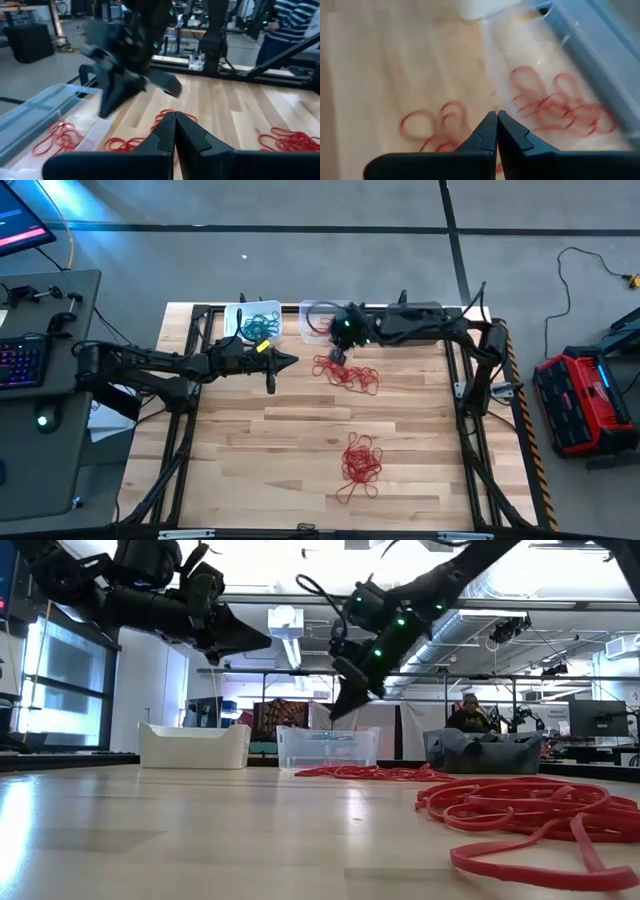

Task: Sort rubber bands into baskets
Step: Put the red rubber band into the transparent bin

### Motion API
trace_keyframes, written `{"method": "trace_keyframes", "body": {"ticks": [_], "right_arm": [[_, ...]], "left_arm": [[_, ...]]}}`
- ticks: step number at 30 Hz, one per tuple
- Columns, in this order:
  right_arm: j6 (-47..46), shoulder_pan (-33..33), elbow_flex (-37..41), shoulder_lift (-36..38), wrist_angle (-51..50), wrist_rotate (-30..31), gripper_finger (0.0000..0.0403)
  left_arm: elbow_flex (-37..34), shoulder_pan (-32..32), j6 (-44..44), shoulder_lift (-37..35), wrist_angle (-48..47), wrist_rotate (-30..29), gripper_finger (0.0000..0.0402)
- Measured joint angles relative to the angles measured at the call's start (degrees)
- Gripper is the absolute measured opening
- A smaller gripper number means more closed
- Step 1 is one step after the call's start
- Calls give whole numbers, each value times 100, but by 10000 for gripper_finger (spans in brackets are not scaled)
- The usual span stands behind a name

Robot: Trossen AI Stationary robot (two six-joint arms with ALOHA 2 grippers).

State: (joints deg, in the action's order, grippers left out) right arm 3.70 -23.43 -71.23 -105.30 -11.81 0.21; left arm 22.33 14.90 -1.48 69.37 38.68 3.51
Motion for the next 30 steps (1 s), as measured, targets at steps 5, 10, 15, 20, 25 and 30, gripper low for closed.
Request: {"method": "trace_keyframes", "body": {"ticks": [5,10,15,20,25,30], "right_arm": [[-376,474,1226,879,572,220,0],[-1056,967,2357,1946,555,407,0],[-1740,1374,3159,2551,371,441,10],[-2182,1568,3518,2610,344,990,64],[-2562,1463,3555,2612,283,1226,120],[-2858,1277,3555,2424,290,1149,126]], "left_arm": [[0,0,4,197,115,147,0],[-2,0,7,213,139,149,0],[-2,2,20,213,197,147,0],[-2,4,14,211,187,142,0],[-2,4,-87,211,171,137,0],[-2,4,-92,211,150,138,0]]}}
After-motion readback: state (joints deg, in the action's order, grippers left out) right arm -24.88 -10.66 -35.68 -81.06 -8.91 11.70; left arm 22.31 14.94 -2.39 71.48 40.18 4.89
